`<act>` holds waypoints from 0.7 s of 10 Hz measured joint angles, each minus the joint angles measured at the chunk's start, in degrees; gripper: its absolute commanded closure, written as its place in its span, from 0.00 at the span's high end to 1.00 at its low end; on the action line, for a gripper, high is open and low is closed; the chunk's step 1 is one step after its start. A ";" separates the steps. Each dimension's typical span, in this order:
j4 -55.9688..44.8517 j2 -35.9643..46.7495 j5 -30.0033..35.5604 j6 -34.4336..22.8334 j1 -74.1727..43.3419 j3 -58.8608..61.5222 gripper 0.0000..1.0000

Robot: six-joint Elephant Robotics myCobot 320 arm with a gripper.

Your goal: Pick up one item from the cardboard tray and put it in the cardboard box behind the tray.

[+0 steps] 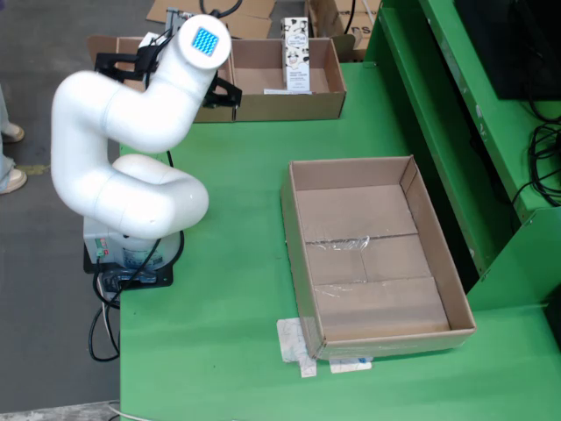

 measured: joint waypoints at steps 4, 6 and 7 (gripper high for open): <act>-11.08 11.16 -10.90 11.07 -3.69 11.43 1.00; -16.61 13.18 -16.44 16.70 -5.09 17.05 1.00; -18.99 13.71 -18.81 18.98 -5.80 19.51 1.00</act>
